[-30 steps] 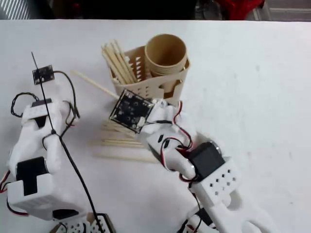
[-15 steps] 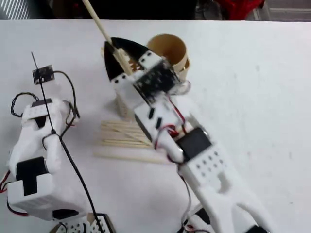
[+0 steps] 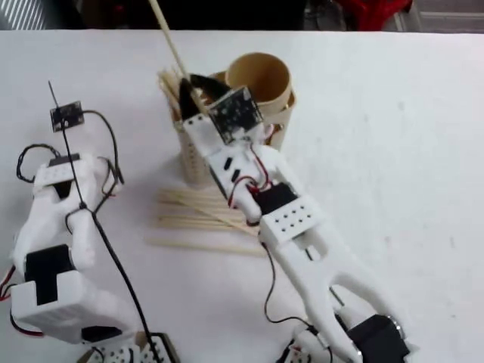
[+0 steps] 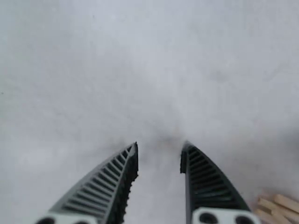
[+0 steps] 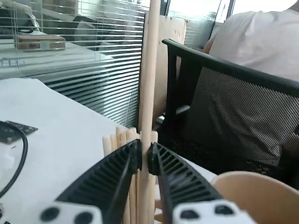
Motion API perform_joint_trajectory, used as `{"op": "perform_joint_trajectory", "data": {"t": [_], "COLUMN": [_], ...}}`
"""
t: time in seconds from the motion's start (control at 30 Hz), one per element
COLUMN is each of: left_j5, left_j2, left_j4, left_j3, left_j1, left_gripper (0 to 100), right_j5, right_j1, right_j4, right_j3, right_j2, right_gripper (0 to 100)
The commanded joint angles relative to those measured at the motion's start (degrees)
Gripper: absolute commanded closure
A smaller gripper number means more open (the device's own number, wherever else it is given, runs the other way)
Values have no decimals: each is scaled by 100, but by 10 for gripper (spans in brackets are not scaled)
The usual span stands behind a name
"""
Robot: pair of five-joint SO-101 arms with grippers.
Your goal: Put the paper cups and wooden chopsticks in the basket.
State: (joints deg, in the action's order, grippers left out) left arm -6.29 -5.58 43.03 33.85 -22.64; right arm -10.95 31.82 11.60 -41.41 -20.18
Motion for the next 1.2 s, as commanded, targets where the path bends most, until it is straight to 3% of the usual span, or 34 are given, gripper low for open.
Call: {"op": "perform_joint_trajectory", "data": {"t": [0.0, 0.07, 0.27, 0.43, 0.57, 0.67, 0.93, 1.17], "left_j5": [-35, -35, -35, -35, -35, -35, -35, -35], "left_j2": [22, 22, 22, 22, 22, 22, 22, 22], "left_j4": [-132, -132, -132, -132, -132, -132, -132, -132], "left_j3": [-53, -53, -53, -62, -62, -62, -44, -44], "left_j1": [22, 22, 22, 22, 22, 22, 22, 22], "left_gripper": [831, 831, 831, 831, 831, 831, 831, 831], "right_j5": [35, 53, 53, 88, 88, 44, -905, -1873], "right_j1": [-75, -66, -40, -31, 136, 365, 760, 716], "right_j4": [180, 48, -1077, -2571, -4154, -4752, -7600, -7749], "right_j3": [-88, -70, 193, 448, 747, 1055, 1556, 738], "right_j2": [-66, -66, -84, -734, -1877, -2589, -2440, -1051], "right_gripper": [980, 954, 717, 758, 891, 989, 902, 900]}}
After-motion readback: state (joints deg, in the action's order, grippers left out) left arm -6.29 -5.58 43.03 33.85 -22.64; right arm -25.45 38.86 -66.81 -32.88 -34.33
